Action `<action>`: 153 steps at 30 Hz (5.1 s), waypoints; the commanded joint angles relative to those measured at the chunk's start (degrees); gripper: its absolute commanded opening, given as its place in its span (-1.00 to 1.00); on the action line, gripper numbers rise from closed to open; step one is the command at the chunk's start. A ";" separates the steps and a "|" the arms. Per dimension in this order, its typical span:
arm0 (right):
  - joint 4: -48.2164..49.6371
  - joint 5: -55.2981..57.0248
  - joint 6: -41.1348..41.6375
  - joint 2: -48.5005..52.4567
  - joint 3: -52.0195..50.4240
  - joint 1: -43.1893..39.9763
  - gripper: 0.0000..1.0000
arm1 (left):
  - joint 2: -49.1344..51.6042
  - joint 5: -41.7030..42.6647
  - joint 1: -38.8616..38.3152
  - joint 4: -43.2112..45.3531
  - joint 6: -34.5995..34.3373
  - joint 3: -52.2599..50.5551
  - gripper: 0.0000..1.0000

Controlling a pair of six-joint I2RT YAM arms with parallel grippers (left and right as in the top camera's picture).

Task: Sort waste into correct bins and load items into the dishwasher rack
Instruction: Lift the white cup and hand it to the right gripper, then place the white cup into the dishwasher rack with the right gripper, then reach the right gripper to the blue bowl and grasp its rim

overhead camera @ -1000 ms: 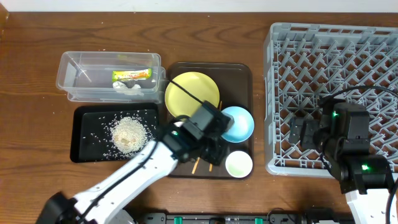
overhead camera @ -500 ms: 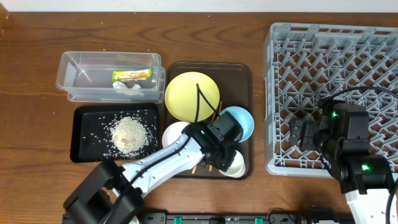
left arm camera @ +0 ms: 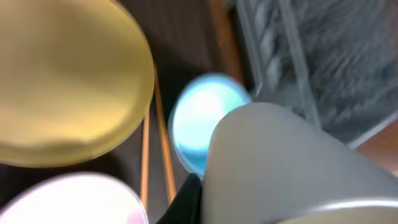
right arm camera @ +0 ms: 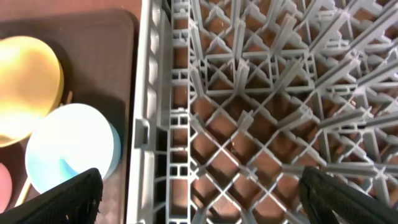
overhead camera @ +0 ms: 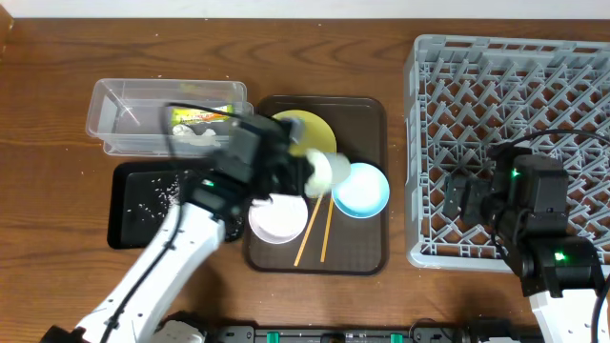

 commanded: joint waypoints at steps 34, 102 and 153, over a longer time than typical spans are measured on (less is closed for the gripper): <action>37.07 -77.42 -19.91 29.64 1.03 9.44 0.90 | 19.26 55.28 7.23 23.78 -18.69 0.44 -0.88; -24.92 14.84 0.46 22.03 22.14 -17.46 -0.98 | -7.15 -8.07 19.30 -18.12 11.02 0.39 -0.21; -13.68 -16.37 -18.01 34.29 30.51 5.35 0.59 | -7.08 -22.38 19.30 -30.73 9.22 0.37 0.13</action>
